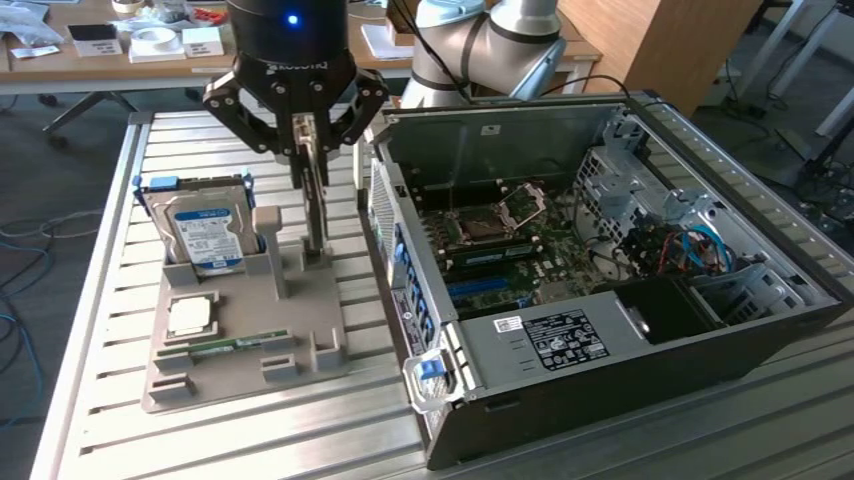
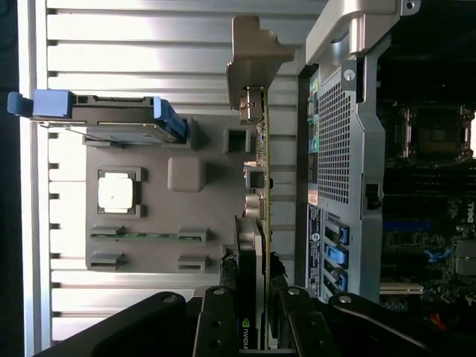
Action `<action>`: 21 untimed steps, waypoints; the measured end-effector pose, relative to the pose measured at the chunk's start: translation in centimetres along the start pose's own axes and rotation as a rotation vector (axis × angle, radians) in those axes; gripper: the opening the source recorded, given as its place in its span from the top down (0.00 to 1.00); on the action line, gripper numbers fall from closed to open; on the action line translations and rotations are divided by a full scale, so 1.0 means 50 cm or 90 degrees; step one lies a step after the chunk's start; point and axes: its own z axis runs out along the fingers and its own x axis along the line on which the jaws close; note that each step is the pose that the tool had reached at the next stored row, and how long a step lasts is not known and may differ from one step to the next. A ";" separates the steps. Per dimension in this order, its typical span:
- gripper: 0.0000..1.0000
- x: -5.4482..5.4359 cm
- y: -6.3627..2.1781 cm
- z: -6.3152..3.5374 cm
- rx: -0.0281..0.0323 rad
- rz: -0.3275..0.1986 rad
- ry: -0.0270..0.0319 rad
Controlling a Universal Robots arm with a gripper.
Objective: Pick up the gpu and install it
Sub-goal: 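Pick up the gpu and move the gpu toward the slot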
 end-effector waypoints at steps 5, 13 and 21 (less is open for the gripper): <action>0.73 -0.027 0.000 0.001 -0.0025 0.000 0.0000; 0.73 -0.075 0.001 0.001 -0.0039 0.000 0.0000; 0.73 -0.119 0.001 0.001 -0.0046 0.000 0.0000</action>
